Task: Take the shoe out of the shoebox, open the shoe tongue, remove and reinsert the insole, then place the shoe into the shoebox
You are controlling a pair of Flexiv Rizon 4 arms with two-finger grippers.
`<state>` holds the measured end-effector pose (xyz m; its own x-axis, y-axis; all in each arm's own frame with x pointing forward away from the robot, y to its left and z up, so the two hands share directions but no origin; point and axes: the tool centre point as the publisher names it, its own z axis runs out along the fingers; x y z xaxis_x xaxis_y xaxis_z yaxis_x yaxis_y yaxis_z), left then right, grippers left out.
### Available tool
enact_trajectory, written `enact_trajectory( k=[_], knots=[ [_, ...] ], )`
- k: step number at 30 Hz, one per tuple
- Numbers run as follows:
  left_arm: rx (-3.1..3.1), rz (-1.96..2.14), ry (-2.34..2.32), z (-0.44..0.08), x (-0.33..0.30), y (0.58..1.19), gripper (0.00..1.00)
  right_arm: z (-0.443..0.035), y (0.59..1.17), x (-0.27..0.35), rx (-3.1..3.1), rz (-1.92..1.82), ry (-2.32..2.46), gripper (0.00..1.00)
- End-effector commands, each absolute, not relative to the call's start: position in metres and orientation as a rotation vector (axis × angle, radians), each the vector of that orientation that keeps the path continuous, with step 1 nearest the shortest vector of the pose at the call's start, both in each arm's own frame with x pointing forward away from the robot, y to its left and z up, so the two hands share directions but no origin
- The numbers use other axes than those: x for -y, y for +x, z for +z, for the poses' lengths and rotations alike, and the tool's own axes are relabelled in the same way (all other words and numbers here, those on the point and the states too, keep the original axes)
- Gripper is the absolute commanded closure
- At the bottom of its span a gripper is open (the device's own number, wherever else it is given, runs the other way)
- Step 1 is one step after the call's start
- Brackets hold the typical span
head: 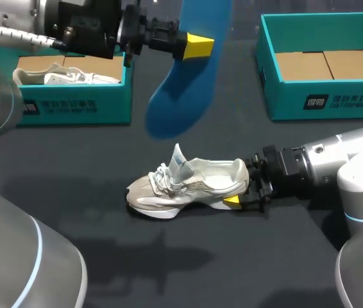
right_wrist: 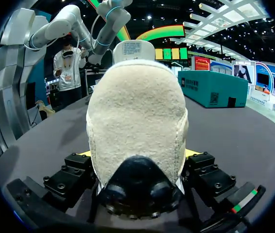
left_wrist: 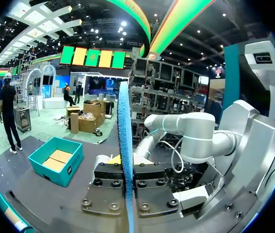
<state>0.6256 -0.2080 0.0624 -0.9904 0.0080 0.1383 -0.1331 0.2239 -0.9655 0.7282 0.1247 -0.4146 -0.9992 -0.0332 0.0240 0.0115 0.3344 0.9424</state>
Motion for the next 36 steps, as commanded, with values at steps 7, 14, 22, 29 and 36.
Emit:
enact_trajectory(
  k=[7, 14, 22, 29, 36],
  knots=[
    [2.314, 1.969, 0.094, 0.08, 0.188, 0.609, 1.0, -0.416, 0.727, -0.127, 2.538, -1.784, 0.019, 1.0],
    [2.217, 2.055, 0.099, 0.094, 0.171, 0.602, 1.0, -0.416, 0.727, -0.127, 2.538, -1.784, 0.019, 1.0],
    [2.203, 2.069, 0.165, 0.102, 0.168, 0.595, 1.0, -0.416, 0.727, -0.127, 2.538, -1.784, 0.019, 1.0],
    [2.111, 2.064, 0.274, 0.106, 0.154, 0.594, 1.0, -0.416, 0.727, -0.127, 2.538, -1.784, 0.019, 1.0],
    [2.043, 2.018, 0.337, 0.09, 0.151, 0.599, 1.0, -0.416, 0.727, -0.127, 2.538, -1.784, 0.019, 1.0]
  ],
)
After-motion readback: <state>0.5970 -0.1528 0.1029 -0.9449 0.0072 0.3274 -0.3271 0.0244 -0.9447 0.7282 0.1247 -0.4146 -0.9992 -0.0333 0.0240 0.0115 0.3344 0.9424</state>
